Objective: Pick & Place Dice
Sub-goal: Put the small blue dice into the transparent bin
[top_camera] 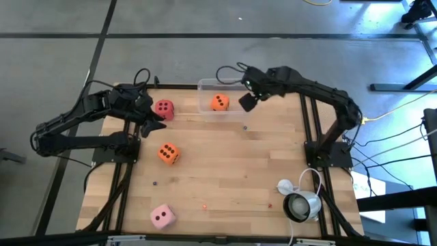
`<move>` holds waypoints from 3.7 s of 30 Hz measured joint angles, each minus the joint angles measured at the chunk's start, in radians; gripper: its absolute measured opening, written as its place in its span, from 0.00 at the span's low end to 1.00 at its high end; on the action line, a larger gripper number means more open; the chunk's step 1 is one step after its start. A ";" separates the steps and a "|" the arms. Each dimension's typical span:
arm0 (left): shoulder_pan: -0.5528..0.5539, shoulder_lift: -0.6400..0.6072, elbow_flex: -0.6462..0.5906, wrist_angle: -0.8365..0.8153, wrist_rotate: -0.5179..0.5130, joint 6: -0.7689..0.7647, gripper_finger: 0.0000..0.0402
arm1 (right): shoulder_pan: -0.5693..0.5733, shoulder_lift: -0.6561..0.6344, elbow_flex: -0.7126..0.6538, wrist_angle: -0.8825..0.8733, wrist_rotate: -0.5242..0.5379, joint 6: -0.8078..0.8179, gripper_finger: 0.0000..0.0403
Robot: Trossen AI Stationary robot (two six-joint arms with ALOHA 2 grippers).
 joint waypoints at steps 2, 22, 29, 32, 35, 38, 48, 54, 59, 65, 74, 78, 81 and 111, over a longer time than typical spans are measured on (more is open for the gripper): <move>0.000 -0.010 0.000 -0.015 -0.004 0.006 0.52 | 0.043 -0.032 -0.015 -0.006 0.027 0.042 0.63; 0.000 -0.039 0.000 -0.010 -0.073 0.064 0.52 | 0.358 -0.525 -0.706 0.362 0.061 0.640 0.61; 0.000 -0.021 0.000 -0.007 -0.076 0.064 0.52 | 0.399 -0.471 -0.853 0.550 0.037 0.719 0.61; 0.000 -0.013 0.000 0.006 -0.076 0.064 0.52 | 0.386 -0.405 -0.878 0.588 0.038 0.733 0.61; 0.000 -0.006 0.000 0.028 -0.074 0.063 0.52 | 0.356 -0.327 -0.883 0.603 0.038 0.710 0.61; 0.000 -0.006 0.000 0.045 -0.069 0.063 0.52 | 0.324 -0.255 -0.883 0.671 0.045 0.668 0.61; 0.000 -0.003 0.000 0.047 -0.068 0.063 0.52 | 0.251 -0.064 -0.883 0.844 0.126 0.572 0.61; 0.000 -0.003 0.000 0.047 -0.068 0.056 0.52 | 0.214 -0.014 -0.883 0.924 0.097 0.472 0.61; 0.000 -0.003 0.000 0.047 -0.068 0.056 0.52 | 0.183 -0.008 -0.883 0.949 0.105 0.458 0.61; 0.000 -0.003 0.000 0.047 -0.068 0.046 0.52 | 0.157 -0.008 -0.883 0.953 0.096 0.425 0.61; 0.000 -0.003 0.000 0.047 -0.068 0.045 0.52 | 0.154 0.028 -0.882 0.989 0.048 0.411 0.61; 0.000 -0.003 0.000 0.047 -0.067 0.045 0.52 | 0.154 0.054 -0.882 1.009 0.047 0.412 0.61; 0.000 -0.003 0.000 0.048 -0.066 0.045 0.52 | 0.154 0.080 -0.882 1.036 0.037 0.412 0.61; 0.000 -0.003 0.000 0.096 -0.067 0.003 0.52 | 0.152 0.101 -0.882 1.077 0.021 0.442 0.17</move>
